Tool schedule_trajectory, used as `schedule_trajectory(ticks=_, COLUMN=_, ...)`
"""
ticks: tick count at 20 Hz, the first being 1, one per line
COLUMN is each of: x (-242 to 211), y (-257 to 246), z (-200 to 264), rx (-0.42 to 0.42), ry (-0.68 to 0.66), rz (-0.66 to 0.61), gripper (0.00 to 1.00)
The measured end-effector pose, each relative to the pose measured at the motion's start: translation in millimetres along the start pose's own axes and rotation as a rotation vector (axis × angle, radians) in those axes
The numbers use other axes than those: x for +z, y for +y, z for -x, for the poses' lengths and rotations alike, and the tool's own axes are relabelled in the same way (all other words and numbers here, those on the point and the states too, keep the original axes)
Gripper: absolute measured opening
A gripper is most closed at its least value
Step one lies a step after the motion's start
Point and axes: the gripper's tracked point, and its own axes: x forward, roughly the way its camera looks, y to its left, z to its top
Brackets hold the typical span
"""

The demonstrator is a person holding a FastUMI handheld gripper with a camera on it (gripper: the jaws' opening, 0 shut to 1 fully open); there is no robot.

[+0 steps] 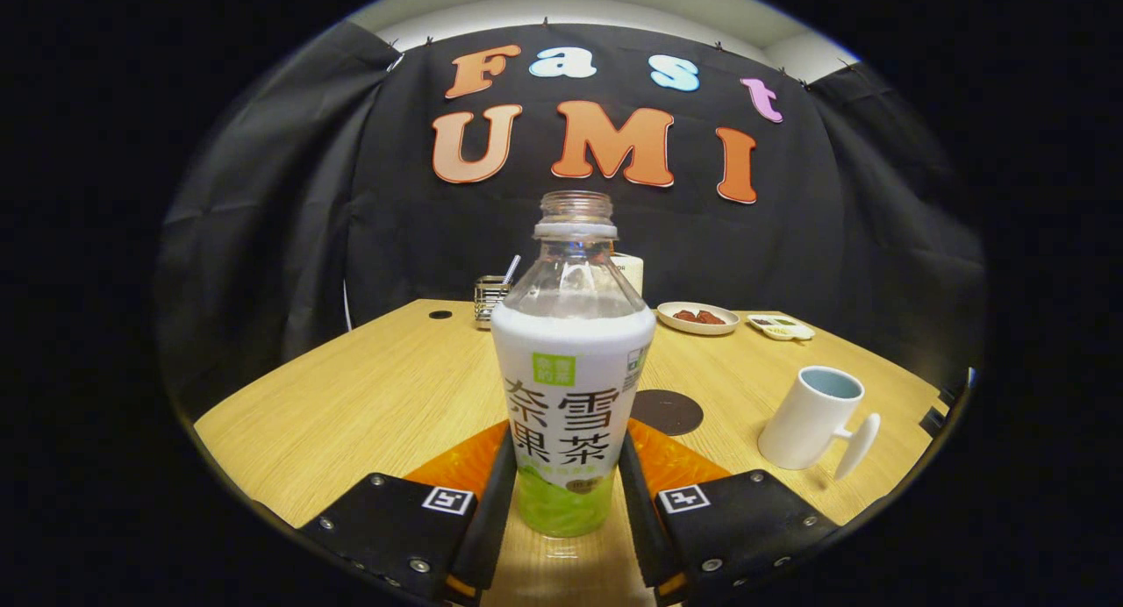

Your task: Take the bottle from table, then pour the juice into the cup, finally place the bottle on the coaster

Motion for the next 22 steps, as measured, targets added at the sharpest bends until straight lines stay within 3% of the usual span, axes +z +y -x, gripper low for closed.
schedule_trajectory(ticks=3, x=18, y=-1, z=2, rx=0.029, ry=-0.042, rz=-0.077, gripper=0.58)
schedule_trajectory(ticks=13, x=44, y=-2, z=-19, rx=0.159, ry=-0.077, rz=-0.608, gripper=0.58)
schedule_trajectory(ticks=22, x=48, y=-24, z=-37, rx=0.178, ry=-0.093, rz=-1.052, gripper=0.57)
